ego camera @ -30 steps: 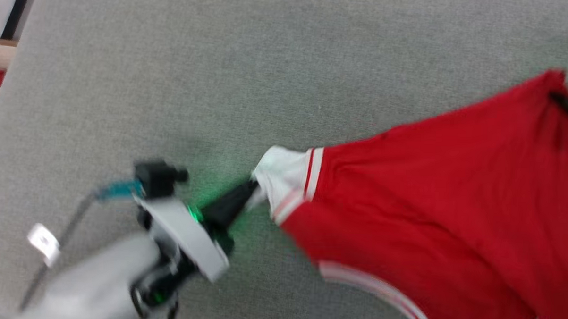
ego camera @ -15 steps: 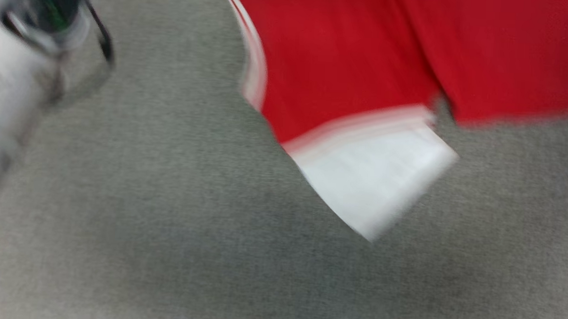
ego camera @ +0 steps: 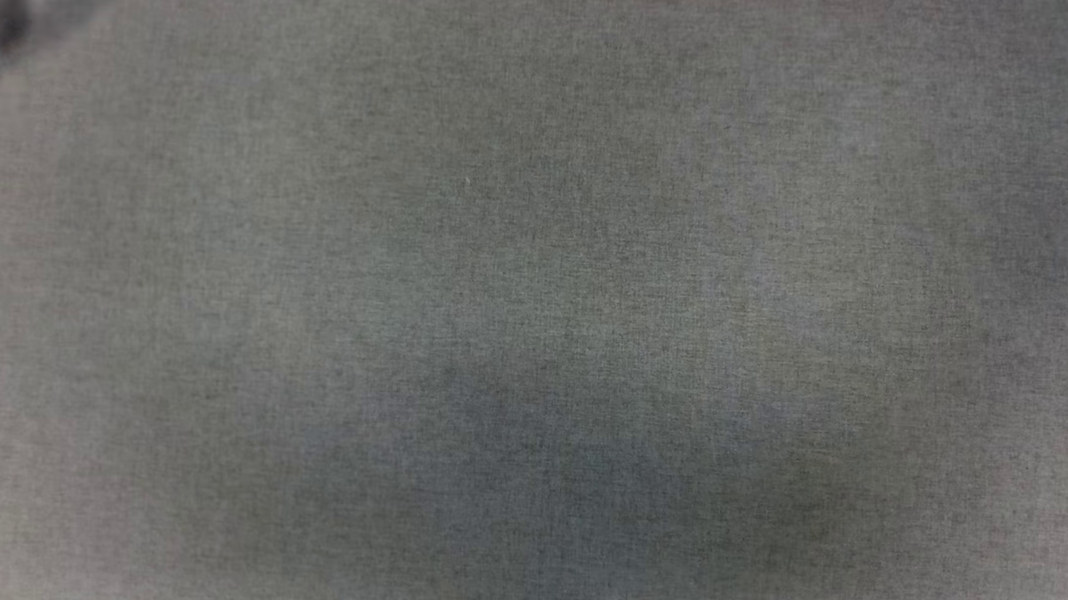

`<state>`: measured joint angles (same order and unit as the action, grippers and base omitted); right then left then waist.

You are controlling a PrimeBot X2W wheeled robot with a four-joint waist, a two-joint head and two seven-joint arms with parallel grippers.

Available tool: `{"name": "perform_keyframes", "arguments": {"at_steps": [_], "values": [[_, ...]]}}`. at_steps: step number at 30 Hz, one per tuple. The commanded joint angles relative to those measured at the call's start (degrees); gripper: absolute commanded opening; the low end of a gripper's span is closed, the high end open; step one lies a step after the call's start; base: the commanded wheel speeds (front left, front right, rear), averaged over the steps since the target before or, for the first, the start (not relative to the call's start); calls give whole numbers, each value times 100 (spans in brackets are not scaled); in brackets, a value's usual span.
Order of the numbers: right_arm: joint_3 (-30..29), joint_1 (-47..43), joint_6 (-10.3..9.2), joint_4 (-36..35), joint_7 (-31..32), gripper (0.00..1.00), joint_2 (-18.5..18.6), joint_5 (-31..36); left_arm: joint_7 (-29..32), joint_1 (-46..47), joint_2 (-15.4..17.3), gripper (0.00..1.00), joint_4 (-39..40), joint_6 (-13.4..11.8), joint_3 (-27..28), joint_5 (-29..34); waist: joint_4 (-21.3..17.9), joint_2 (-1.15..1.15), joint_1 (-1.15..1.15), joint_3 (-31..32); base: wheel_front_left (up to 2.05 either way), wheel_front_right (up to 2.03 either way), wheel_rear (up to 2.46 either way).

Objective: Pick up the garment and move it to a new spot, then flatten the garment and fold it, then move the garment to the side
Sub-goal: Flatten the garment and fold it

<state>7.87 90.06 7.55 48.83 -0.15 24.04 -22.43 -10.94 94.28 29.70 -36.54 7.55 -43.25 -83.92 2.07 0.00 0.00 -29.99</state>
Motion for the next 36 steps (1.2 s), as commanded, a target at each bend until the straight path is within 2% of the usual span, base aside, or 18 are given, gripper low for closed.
{"name": "perform_keyframes", "arguments": {"at_steps": [1, 4, 7, 12, 14, 20, 27, 31, 36], "values": [[149, -350, -13, -29, -56, 0, 67, -120, -46, -465, 124, 0, 240, -17, -48, -148, 7, 0, 0, 51, 0, 0, 0], [597, -1099, -12, -237, -29, 0, 232, -443, -112, -1450, 333, 0, 965, -17, -200, -373, 19, 0, 0, 131, 0, 0, 0], [1236, -1975, -11, -737, 211, 0, 430, -974, -212, -2568, 651, 0, 1604, -17, -544, -321, 6, 0, 0, 204, 0, 0, 0], [1659, -3375, -12, -1549, 548, 0, 1017, -1899, -391, -4023, 911, 0, 2331, -16, -849, -82, 42, 0, 0, 365, 0, 0, 0], [1690, -3885, -11, -1888, 599, 0, 1183, -2192, -417, -4478, 938, 0, 2511, -16, -748, 25, 68, 0, 0, 452, 0, 0, 0], [1459, -5393, -11, -2791, 727, 0, 1621, -2713, -415, -5879, 975, 0, 3356, -16, -289, 471, 111, 0, 0, 737, 0, 0, 0], [838, -7138, -11, -3962, 1114, 0, 1903, -3145, -415, -7279, 1324, 0, 4264, -16, -34, 806, 71, 0, 0, 1012, 0, 0, 0], [268, -8153, -11, -4628, 1280, 0, 1931, -3225, -416, -8003, 1436, 0, 4643, -16, 223, 953, 55, 0, 0, 1050, 0, 0, 0], [-420, -9145, -11, -5473, 1591, 0, 1725, -3125, -416, -8637, 1585, 0, 5159, -16, 400, 1168, -14, 0, 0, 991, 0, 0, 0]]}}
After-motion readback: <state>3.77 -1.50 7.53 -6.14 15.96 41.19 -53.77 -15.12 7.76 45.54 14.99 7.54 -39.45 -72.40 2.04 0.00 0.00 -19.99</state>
